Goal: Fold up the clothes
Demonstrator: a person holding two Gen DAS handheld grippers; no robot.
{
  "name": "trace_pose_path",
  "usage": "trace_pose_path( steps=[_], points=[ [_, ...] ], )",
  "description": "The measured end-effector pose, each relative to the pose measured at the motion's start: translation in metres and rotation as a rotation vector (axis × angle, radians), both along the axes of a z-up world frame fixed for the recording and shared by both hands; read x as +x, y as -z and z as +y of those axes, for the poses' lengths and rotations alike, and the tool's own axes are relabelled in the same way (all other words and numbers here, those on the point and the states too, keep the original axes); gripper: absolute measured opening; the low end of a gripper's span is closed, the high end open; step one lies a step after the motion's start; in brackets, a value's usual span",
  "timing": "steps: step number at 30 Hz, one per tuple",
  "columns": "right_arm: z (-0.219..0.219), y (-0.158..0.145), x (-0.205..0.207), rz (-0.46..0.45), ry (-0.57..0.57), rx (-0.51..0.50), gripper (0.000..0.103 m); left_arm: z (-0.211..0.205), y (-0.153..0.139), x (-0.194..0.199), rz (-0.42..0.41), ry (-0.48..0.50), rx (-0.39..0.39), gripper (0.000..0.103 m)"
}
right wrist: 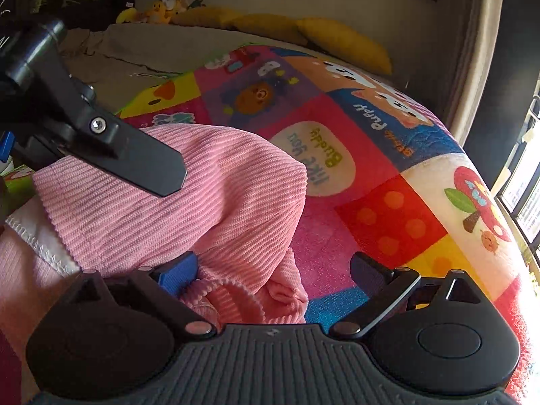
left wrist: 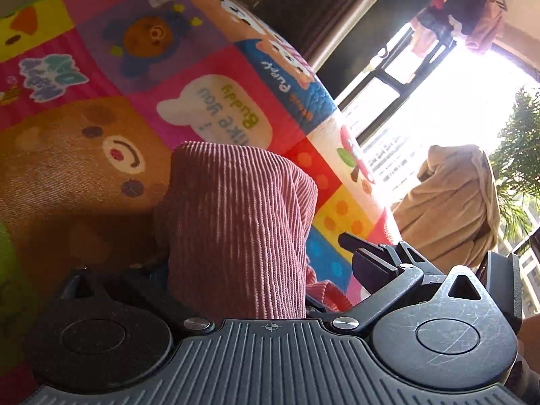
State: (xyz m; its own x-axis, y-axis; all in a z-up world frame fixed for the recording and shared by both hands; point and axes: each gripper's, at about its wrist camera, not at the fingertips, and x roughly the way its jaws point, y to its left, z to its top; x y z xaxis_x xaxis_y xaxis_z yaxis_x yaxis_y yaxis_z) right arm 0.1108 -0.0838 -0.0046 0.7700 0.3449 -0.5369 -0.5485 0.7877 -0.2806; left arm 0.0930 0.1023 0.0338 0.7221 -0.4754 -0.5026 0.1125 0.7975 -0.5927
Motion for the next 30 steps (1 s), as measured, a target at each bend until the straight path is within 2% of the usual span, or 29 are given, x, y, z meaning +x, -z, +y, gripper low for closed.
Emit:
trace_pose_path(
  steps=[3, 6, 9, 12, 14, 18, 21, 25, 27, 30],
  points=[
    [0.031, 0.002, 0.005, -0.062, -0.041, -0.058, 0.1, 0.029, -0.004, -0.002, -0.008, -0.062, -0.005, 0.103],
    [0.028, -0.004, 0.006, -0.112, -0.028, -0.11, 0.103, 0.05, -0.01, -0.014, -0.037, -0.07, 0.017, 0.103],
    [0.001, -0.022, -0.009, -0.176, 0.011, -0.09, 0.103, 0.062, -0.018, -0.041, -0.106, -0.073, 0.155, 0.103],
    [0.009, -0.019, -0.031, -0.252, -0.051, -0.146, 0.103, 0.061, -0.02, -0.059, -0.134, -0.082, 0.35, 0.103],
    [0.015, -0.017, -0.046, -0.302, -0.093, -0.183, 0.103, 0.056, -0.016, -0.063, -0.128, -0.073, 0.414, 0.103],
    [0.026, -0.012, -0.075, -0.402, -0.175, -0.258, 0.103, 0.06, -0.01, -0.063, -0.099, -0.072, 0.359, 0.103],
    [0.034, -0.008, -0.097, -0.479, -0.233, -0.317, 0.103, 0.067, -0.017, -0.067, -0.117, -0.08, 0.305, 0.103],
    [0.031, 0.002, -0.094, -0.567, -0.185, -0.398, 0.103, 0.071, -0.019, -0.068, -0.122, -0.091, 0.274, 0.103],
    [0.031, 0.001, -0.088, -0.561, -0.165, -0.396, 0.103, 0.072, -0.018, -0.067, -0.118, -0.097, 0.263, 0.103],
    [0.04, 0.005, -0.082, -0.615, -0.141, -0.403, 0.103, 0.069, -0.015, -0.064, -0.107, -0.087, 0.252, 0.103]
  ],
)
